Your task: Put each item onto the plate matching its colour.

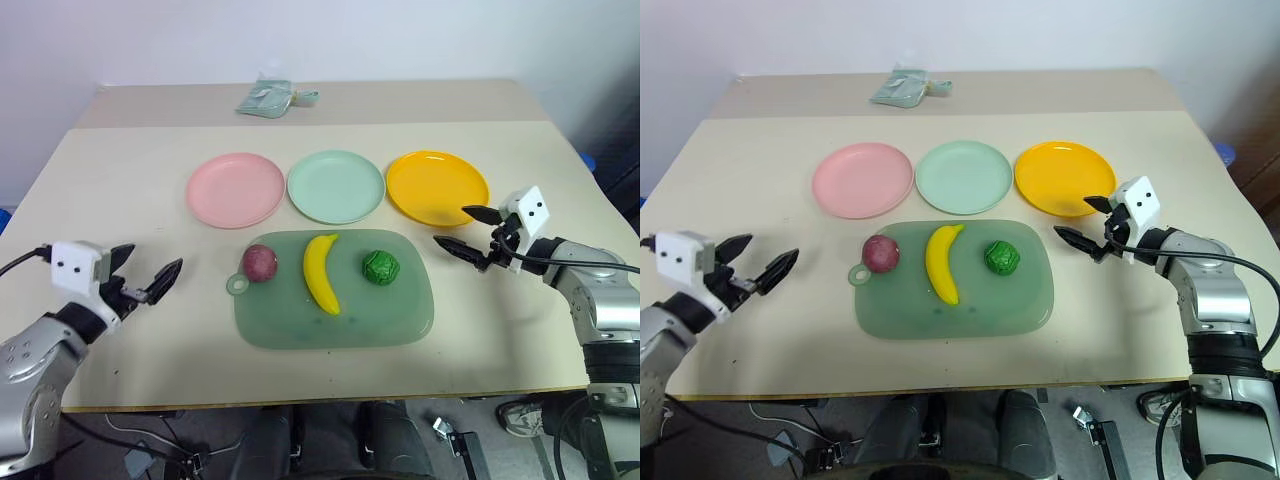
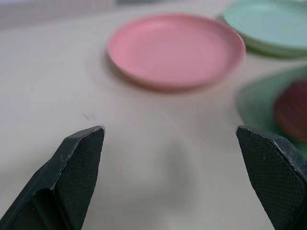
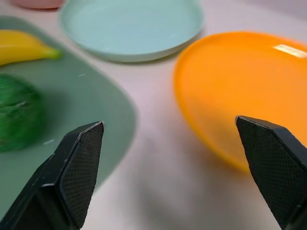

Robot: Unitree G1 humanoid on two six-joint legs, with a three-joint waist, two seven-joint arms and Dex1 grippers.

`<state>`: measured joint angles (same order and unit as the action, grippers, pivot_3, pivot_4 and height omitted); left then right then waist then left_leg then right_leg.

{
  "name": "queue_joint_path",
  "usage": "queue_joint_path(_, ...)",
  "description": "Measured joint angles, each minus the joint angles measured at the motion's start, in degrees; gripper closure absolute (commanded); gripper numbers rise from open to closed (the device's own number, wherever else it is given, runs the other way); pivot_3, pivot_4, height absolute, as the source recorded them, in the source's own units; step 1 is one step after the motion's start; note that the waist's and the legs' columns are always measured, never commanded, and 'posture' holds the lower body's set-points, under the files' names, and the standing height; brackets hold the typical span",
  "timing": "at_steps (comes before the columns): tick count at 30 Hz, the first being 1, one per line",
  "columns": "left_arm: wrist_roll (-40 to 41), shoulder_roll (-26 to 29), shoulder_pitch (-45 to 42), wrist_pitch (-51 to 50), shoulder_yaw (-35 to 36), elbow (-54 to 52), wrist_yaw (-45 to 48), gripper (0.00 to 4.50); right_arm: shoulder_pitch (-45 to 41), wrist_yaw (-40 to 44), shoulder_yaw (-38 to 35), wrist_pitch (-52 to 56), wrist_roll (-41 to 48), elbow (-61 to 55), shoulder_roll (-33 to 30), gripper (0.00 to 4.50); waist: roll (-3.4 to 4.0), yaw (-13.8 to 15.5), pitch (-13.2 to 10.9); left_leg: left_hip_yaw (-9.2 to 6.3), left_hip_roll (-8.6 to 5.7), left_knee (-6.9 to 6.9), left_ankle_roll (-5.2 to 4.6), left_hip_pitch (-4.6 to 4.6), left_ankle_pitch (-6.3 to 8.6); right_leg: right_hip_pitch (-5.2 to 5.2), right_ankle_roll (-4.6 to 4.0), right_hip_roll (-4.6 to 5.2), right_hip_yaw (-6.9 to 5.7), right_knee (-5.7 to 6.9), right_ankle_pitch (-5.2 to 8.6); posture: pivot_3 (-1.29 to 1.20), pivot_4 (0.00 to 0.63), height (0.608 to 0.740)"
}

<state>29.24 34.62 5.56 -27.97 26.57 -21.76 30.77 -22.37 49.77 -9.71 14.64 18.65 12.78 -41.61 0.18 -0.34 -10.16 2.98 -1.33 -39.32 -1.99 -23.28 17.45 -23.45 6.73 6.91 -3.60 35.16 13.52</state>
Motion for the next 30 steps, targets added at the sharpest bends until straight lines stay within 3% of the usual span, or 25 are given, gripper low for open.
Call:
queue_joint_path(4,0.58,-0.70,-7.55,-0.56,-6.07,1.50,1.61,0.00,0.98,-3.14,-2.82,1.32,1.18,-1.74,0.19,0.04,0.00,0.35,0.00,0.02,0.00,-0.02,0.00,0.00,-0.01,0.01,0.01,-0.04,-0.02,0.02,0.00,0.00,0.150,0.740)
queue_joint_path(11,1.11,1.15,-13.17,-1.87,-16.31,1.88,8.98,0.00,10.09,-0.45,-5.48,13.69,14.56,-22.23,0.34,0.04,0.00,0.82,0.00,0.04,0.08,-0.03,0.02,0.01,-0.03,0.02,0.01,-0.12,-0.01,0.03,0.00,0.00,0.150,0.740)
queue_joint_path(20,-8.13,3.39,-20.90,1.27,-27.77,11.43,13.81,0.00,20.78,-2.95,2.80,21.29,20.11,-47.45,1.57,0.04,-0.03,1.11,0.00,-0.05,0.04,-0.11,-0.02,0.00,-0.01,0.05,0.01,-0.13,-0.02,0.04,0.00,0.00,0.150,0.740)
queue_joint_path(23,-9.48,3.00,-21.74,2.19,-28.36,13.77,14.53,0.81,20.94,-5.87,4.76,21.80,20.19,-49.45,3.29,0.00,-0.03,1.09,0.00,-0.04,0.04,-0.12,-0.03,0.00,-0.01,0.04,0.01,-0.13,-0.02,0.04,0.00,0.00,0.150,0.740)
queue_joint_path(26,-9.73,2.26,-22.15,2.39,-28.51,14.55,15.37,2.10,20.65,-8.03,6.84,21.91,19.82,-49.79,4.80,0.00,-0.03,1.17,0.00,-0.05,0.04,-0.15,-0.03,-0.01,-0.01,0.05,0.01,-0.13,-0.02,0.05,0.00,0.00,0.150,0.740)
queue_joint_path(30,-10.31,-0.63,-25.30,3.46,-27.53,18.55,13.13,2.20,16.40,-10.43,8.14,21.08,17.75,-48.18,6.93,0.00,-0.05,1.18,0.00,-0.12,0.06,-0.40,-0.05,-0.05,0.00,0.07,0.02,-0.18,-0.07,0.18,0.00,0.00,0.150,0.740)
